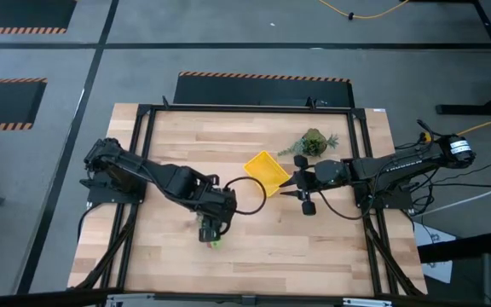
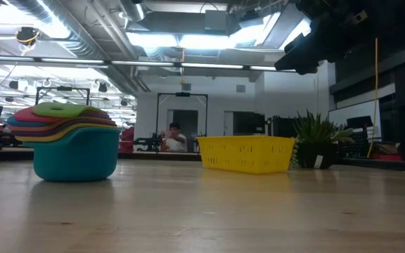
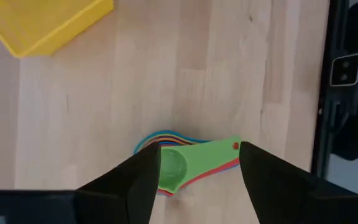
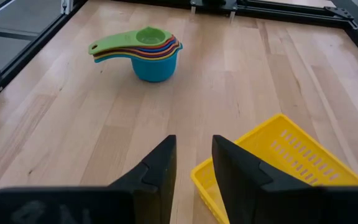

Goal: Nest measuring cups in basket
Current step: Put the stacked measuring cups into the yellow bin

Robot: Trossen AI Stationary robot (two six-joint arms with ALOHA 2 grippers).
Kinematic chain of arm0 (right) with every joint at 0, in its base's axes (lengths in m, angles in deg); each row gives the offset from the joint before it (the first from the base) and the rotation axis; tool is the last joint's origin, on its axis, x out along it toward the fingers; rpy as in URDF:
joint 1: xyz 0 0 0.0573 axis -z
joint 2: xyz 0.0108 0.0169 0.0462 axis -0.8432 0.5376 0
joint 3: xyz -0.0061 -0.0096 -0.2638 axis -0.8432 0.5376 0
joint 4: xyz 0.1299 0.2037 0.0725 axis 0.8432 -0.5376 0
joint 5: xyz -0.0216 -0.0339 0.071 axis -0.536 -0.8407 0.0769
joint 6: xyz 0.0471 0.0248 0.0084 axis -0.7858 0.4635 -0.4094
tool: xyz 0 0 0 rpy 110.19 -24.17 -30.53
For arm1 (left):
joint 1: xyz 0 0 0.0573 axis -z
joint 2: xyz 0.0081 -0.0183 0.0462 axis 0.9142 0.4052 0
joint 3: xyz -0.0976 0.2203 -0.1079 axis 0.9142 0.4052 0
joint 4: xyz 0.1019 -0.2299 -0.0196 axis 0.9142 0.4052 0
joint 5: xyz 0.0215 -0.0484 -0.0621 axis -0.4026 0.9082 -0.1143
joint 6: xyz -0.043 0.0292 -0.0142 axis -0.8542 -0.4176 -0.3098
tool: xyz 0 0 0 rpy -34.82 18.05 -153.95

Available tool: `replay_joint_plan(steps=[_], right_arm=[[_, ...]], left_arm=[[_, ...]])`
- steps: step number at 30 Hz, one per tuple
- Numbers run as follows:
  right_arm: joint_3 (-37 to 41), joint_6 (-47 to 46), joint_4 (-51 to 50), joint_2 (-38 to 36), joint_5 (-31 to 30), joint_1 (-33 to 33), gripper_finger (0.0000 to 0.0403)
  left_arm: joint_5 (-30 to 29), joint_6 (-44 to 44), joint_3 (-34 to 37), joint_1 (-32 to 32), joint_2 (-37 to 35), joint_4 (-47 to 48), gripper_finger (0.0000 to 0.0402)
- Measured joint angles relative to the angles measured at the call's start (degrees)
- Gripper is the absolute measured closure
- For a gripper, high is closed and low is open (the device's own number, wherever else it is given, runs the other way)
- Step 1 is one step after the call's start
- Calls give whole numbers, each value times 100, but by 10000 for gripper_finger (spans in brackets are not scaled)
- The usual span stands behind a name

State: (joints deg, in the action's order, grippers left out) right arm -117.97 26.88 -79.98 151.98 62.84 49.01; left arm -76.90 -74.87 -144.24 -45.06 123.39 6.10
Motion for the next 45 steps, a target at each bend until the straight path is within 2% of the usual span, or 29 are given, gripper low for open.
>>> replay_joint_plan(steps=[5, 9, 13, 19, 25, 28, 31, 36, 45], right_arm=[[0, -4, 0, 0, 0, 0, 295], [0, -7, 0, 0, 0, 0, 295], [0, -7, 0, 0, 0, -1, 295], [0, -7, 4, 0, 2, -2, 295], [0, -22, 7, 0, 12, -2, 295], [0, -26, 2, 0, 13, -2, 295], [0, -27, 7, 0, 13, -2, 295], [0, -28, 7, 0, 13, -2, 295], [0, -28, 9, 0, 13, -2, 295]], left_arm=[[249, -954, 0, 86, 0, 0, 191], [454, -1517, 0, 400, 0, 0, 190], [-6, -2235, 0, 809, 0, 7, 191], [-390, -3243, 11, 1328, -157, 341, 190], [-1438, -4246, 14, 1833, -424, 1194, 190], [-1819, -4759, 275, 2036, -643, 1256, 190], [-1860, -5210, 854, 2194, -871, 1029, 191], [-1775, -5592, 2326, 2358, -1435, -328, 190], [-1517, -5951, 5442, 2382, -2662, -4714, 191]])
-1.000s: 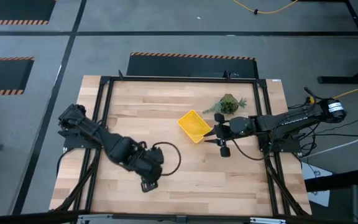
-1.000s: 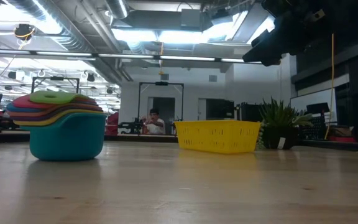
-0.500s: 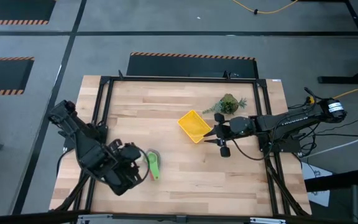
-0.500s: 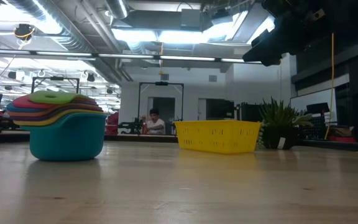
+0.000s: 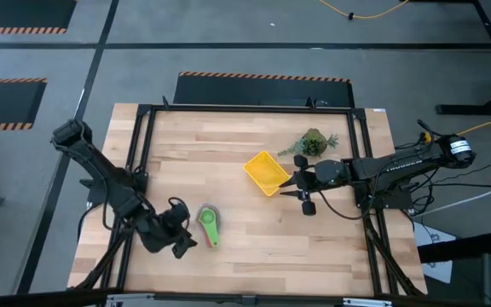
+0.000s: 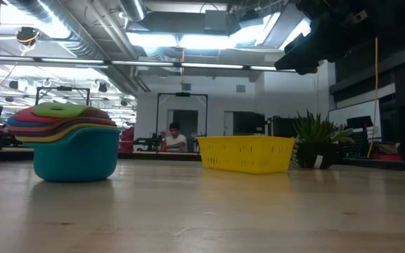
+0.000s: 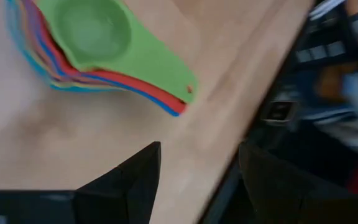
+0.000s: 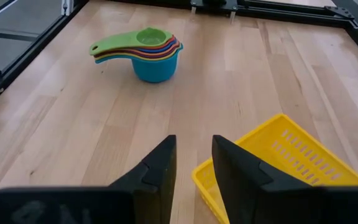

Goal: Nest measuring cups in basket
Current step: Put the stacked measuring cups into the yellow bin

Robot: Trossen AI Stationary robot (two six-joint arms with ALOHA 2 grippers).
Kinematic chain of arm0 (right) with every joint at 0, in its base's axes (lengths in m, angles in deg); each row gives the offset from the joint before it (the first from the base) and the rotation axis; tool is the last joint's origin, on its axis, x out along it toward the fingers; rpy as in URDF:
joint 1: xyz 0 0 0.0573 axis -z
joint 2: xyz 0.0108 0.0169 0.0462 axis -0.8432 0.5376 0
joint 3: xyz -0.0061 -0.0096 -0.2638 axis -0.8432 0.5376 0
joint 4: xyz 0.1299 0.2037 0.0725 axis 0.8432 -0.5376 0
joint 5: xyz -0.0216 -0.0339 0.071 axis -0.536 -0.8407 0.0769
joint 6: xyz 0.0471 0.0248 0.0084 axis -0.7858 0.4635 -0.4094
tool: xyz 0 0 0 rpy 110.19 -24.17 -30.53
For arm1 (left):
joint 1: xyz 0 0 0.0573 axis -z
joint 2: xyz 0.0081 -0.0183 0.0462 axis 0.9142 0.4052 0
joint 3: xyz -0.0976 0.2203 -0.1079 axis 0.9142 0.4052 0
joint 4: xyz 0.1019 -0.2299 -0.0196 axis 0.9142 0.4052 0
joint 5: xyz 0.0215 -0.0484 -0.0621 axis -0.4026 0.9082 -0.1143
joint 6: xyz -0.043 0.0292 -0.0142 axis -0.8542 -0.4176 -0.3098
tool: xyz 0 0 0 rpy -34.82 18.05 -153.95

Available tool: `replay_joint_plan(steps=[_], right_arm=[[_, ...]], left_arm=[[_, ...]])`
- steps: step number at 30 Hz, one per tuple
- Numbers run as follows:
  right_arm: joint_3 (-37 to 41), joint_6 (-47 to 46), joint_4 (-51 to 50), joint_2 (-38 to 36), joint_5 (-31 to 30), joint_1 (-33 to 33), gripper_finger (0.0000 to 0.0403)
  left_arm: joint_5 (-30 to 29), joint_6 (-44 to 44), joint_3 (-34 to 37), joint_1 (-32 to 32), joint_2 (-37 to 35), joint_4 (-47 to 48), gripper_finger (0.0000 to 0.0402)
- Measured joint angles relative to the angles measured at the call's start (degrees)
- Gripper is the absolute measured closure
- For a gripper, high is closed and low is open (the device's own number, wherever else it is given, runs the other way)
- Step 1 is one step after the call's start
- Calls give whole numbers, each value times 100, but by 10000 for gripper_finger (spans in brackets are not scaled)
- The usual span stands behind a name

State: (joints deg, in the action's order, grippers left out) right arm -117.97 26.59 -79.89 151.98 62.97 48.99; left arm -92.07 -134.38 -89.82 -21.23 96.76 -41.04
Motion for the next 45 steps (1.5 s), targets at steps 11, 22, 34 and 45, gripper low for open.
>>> replay_joint_plan(steps=[11, 22, 34, 45], right_arm=[[0, 11, -2, 0, -2, 0, 295], [0, 15, -2, 0, -2, 0, 295], [0, 17, -2, 0, -4, 0, 295], [0, 19, -4, 0, -4, 1, 295]], left_arm=[[45, -232, 2268, -39, -212, -3576, 192], [22, -31, 2383, -140, -212, -3591, 192], [-51, -51, 2383, -307, -175, -3388, 183], [-281, -35, 2383, -387, -175, -3371, 138]])
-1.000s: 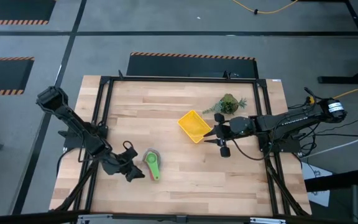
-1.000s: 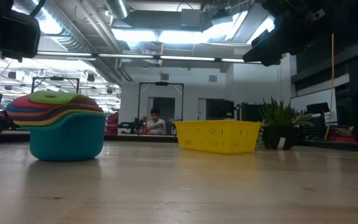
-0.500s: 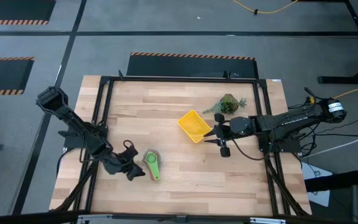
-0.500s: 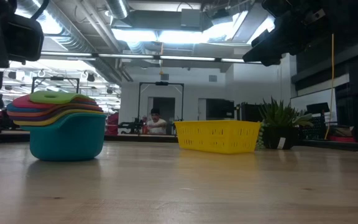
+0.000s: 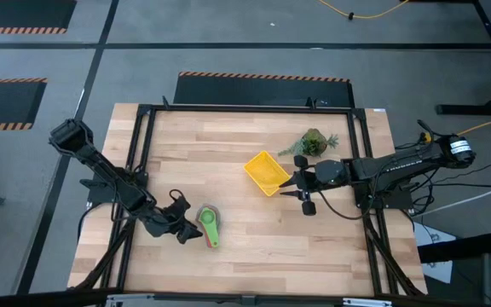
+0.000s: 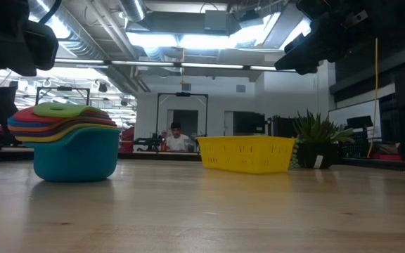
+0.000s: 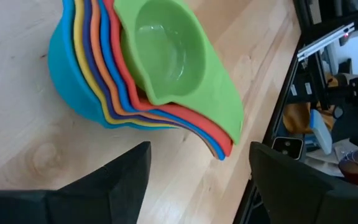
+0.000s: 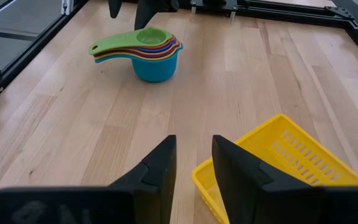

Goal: Nest measuring cups in basket
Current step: Put the stacked measuring cups into the yellow bin

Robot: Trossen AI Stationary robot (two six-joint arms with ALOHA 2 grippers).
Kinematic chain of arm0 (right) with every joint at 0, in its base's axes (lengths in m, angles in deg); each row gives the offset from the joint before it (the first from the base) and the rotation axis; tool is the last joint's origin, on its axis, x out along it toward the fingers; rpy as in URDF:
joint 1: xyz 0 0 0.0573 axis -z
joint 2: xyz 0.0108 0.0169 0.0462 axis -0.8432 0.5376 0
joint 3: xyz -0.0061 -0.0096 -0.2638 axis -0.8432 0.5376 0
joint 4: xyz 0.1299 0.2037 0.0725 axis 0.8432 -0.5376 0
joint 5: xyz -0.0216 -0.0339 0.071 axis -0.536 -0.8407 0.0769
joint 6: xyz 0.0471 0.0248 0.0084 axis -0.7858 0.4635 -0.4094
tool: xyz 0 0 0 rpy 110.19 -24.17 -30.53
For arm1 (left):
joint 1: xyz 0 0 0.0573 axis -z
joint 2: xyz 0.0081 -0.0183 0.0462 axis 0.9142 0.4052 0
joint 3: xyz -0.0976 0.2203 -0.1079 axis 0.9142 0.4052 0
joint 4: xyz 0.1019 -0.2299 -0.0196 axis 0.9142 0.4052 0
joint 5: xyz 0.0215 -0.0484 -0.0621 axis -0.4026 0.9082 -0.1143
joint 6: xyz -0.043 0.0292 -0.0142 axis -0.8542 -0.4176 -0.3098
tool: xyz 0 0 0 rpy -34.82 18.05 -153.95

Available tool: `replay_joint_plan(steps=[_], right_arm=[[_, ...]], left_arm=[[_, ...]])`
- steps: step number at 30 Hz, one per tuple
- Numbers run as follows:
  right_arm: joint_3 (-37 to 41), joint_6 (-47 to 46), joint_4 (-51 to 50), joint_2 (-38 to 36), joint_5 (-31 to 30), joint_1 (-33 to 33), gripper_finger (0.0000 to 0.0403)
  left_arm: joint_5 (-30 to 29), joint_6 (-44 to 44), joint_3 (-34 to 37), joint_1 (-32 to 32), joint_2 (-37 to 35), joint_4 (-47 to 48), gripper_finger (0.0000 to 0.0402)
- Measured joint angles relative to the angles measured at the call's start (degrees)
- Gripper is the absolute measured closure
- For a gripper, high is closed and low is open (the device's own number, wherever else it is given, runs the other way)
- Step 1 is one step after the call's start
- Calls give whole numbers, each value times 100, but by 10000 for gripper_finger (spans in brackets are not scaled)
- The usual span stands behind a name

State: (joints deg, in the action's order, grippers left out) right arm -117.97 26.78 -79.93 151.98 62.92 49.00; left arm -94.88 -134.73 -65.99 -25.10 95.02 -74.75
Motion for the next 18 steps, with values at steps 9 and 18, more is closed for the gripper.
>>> replay_joint_plan(steps=[9, 18], right_arm=[[0, -6, 0, 0, 0, -1, 295], [0, -484, 1, 0, 80, -5, 295]], left_arm=[[59, -8, 0, 0, 0, -17, 134], [-102, -586, 2, 201, 0, -42, 132]])
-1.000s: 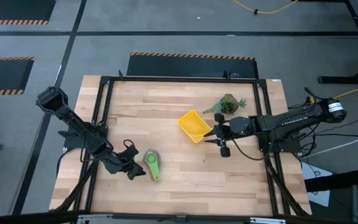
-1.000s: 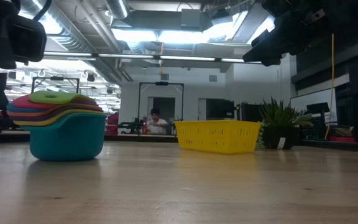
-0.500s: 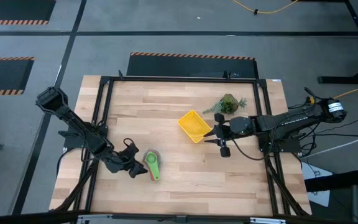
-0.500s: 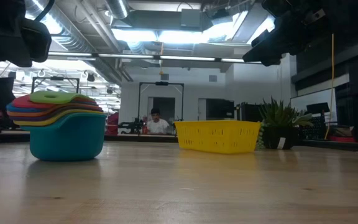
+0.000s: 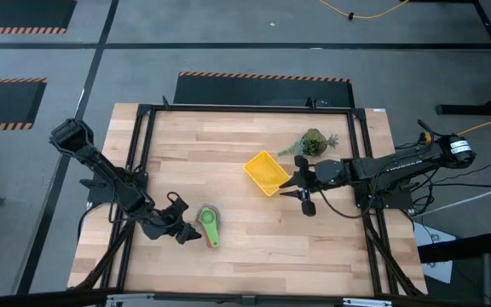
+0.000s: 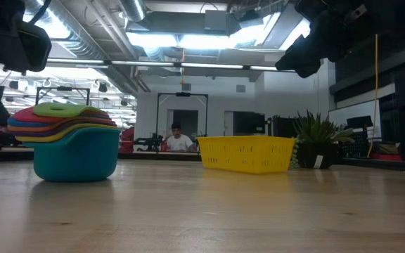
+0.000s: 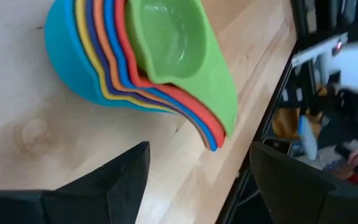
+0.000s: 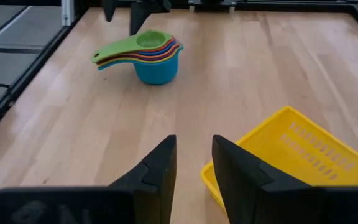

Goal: Nest measuring cups in basket
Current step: Put the stacked measuring cups into the yellow bin

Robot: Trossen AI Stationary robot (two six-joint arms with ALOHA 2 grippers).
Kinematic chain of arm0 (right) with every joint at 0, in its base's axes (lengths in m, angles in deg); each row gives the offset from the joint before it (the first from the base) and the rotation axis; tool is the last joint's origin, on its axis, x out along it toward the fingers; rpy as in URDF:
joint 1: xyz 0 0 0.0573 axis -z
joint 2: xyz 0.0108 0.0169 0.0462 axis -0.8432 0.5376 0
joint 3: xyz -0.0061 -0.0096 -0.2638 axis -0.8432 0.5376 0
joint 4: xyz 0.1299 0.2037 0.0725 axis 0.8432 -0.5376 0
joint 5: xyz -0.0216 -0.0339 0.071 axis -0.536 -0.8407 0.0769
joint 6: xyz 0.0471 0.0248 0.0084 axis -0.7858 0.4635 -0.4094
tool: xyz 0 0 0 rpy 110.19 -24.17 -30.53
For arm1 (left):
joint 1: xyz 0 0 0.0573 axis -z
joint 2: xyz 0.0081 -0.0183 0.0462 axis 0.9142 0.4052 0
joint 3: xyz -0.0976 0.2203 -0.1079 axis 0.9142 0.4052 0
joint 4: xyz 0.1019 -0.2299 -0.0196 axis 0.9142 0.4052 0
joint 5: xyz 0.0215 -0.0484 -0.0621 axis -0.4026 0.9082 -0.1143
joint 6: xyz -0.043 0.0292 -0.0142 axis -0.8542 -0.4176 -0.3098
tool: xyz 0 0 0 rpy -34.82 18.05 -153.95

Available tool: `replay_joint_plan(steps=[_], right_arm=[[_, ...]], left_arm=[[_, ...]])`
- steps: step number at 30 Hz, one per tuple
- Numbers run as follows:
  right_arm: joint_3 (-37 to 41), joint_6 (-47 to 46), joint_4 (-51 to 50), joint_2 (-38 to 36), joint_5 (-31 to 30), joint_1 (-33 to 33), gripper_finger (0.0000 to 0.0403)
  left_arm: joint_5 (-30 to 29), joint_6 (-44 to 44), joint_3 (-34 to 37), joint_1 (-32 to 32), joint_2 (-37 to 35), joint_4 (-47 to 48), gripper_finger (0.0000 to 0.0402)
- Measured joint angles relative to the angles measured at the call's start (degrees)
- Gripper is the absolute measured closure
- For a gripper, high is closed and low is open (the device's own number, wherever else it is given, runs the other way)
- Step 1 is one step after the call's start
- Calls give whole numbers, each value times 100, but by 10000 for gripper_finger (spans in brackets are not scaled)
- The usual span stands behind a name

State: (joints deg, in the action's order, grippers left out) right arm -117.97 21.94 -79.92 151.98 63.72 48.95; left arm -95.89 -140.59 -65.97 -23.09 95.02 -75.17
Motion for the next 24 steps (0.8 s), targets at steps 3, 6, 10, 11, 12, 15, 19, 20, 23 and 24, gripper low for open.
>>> replay_joint_plan(steps=[3, 6, 10, 11, 12, 15, 19, 20, 23, 24], right_arm=[[0, 42, 1, 0, 127, 0, 295], [0, 39, 1, 0, 189, -2, 295], [0, 41, 1, 0, 259, 0, 295], [0, 41, -1, 0, 263, -2, 295], [0, 41, 1, 0, 263, 0, 295], [0, 61, -1, 0, 266, -1, 295], [0, 63, -1, 0, 272, 0, 295], [0, 59, -1, 0, 276, 0, 295], [0, 59, 0, 0, 276, 0, 295], [0, 59, -1, 0, 277, -2, 295]], left_arm=[[-356, -328, 0, 92, 19, -8, 131], [-572, -593, 2, 165, 211, -136, 131], [-653, -806, 2, 277, 746, -928, 131], [-749, -799, 2, 304, 907, -1174, 131], [-883, -783, 2, 330, 1054, -1424, 131], [-1207, -811, 2, 384, 1480, -1993, 131], [-1266, -918, 2, 373, 1965, -2562, 131], [-1304, -917, 1, 358, 2087, -2698, 131], [-1410, -915, 2, 334, 2379, -3124, 131], [-1461, -915, 0, 334, 2466, -3248, 131]])
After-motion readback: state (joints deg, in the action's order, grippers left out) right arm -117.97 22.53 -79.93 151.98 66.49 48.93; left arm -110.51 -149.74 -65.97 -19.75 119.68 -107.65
